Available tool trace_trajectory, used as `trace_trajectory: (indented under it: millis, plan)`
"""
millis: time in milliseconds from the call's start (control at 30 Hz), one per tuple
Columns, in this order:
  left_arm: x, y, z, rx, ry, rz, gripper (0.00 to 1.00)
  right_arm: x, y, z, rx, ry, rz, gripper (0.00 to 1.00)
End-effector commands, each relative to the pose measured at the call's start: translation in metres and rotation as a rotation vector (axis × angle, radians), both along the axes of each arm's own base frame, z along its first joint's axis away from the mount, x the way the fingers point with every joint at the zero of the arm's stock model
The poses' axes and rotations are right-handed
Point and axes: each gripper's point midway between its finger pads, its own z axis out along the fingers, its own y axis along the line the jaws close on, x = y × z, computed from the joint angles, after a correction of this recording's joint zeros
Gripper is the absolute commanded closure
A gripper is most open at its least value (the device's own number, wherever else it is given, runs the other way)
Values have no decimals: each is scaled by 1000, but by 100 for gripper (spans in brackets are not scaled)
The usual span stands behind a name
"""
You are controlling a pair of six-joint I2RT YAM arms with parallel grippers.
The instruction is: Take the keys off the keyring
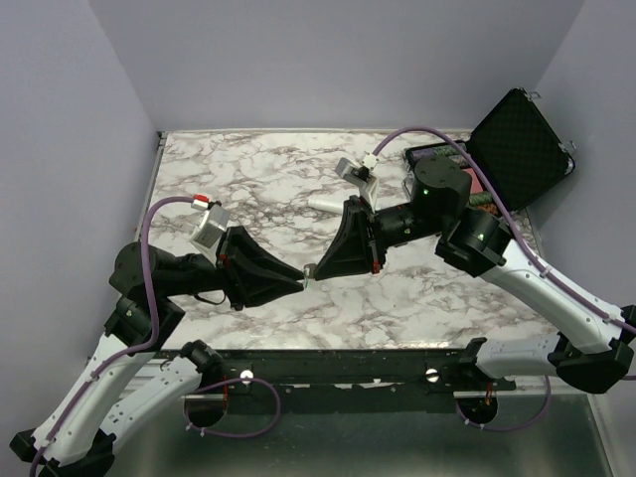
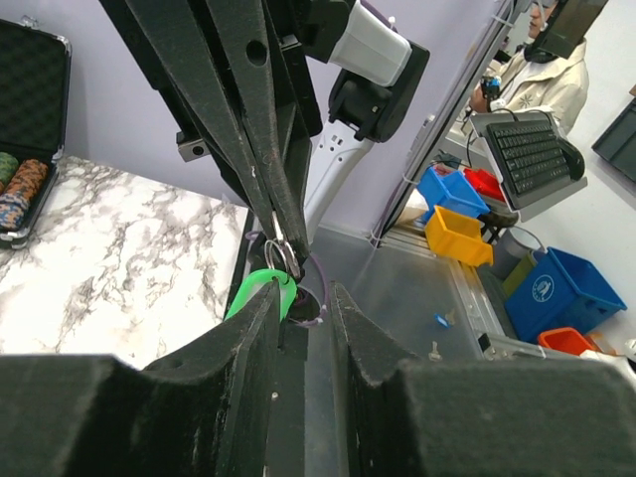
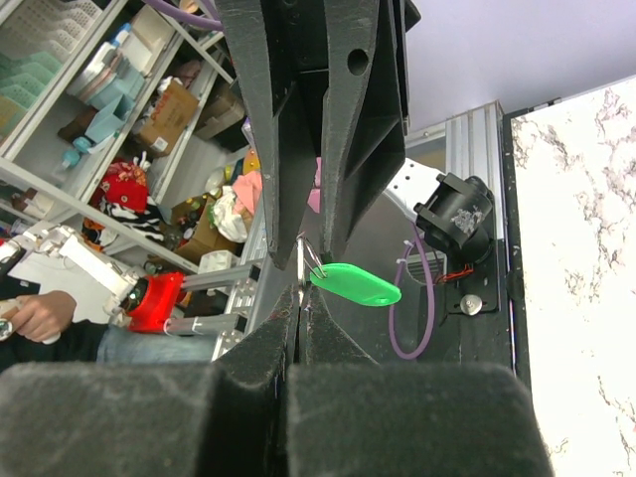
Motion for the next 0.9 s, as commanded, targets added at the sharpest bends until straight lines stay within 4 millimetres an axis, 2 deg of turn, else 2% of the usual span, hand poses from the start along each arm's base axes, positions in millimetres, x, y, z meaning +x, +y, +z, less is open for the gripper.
trace_trajectory:
  millis: [0, 200, 500, 533, 667, 867]
  plan:
    - [-7, 2, 14, -30, -47, -30, 66, -5, -1, 0, -7, -1, 33, 99]
    - [-5, 2, 16, -34, -50, -20, 68, -5, -1, 1, -6, 3, 36, 99]
    - [-2, 3, 15, -28, -55, 3, 78, -5, -1, 1, -4, 1, 34, 99]
    - [-2, 3, 16, -32, -59, 11, 80, -5, -1, 1, -6, 2, 36, 99]
    - [-2, 5, 21, -44, -66, 25, 100, -6, 0, -2, -10, 11, 41, 99]
    - [13, 4, 18, 6, 29, 97, 100, -4, 3, -7, -21, 29, 41, 99]
